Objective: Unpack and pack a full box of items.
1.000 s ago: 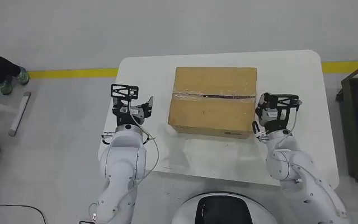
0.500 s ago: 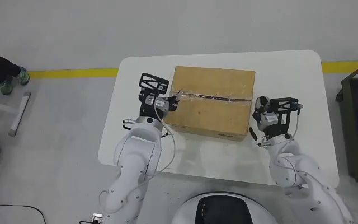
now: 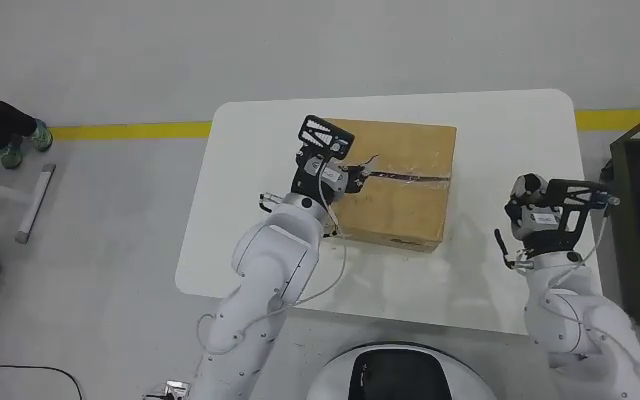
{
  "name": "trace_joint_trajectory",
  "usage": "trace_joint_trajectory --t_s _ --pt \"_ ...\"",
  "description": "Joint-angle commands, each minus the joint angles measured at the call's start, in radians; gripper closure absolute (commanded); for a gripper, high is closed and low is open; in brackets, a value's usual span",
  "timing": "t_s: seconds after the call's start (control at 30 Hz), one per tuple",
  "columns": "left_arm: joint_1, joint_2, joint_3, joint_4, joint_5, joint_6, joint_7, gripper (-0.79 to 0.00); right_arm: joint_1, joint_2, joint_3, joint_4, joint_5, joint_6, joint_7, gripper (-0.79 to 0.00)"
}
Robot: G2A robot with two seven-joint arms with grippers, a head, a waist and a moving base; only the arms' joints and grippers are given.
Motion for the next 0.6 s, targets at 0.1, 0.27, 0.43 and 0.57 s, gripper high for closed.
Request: trace_joint_trajectory --t_s 0.1,0.27,0.43,0.57 --pt "0.012 0.0 0.007 0.003 -0.005 -0.014 0.034 -0.785 -0.032 -0.001 0.003 -0.019 0.0 -0.002 0.001 0.0" --pt "-0.073 -0.021 0.14 0.062 -0.018 -0.148 0.129 -0.785 -0.03 -0.003 0.005 -0.017 -0.007 0.0 0.0 0.0" --pt "-0.188 -0.058 0.284 0.189 -0.02 -0.228 0.148 -0.785 -0.028 -0.004 0.021 -0.015 -0.009 0.003 -0.002 0.0" --pt "-0.241 -0.077 0.346 0.278 0.021 -0.271 0.109 -0.785 -0.043 -0.004 0.039 -0.021 -0.008 0.001 -0.005 0.0"
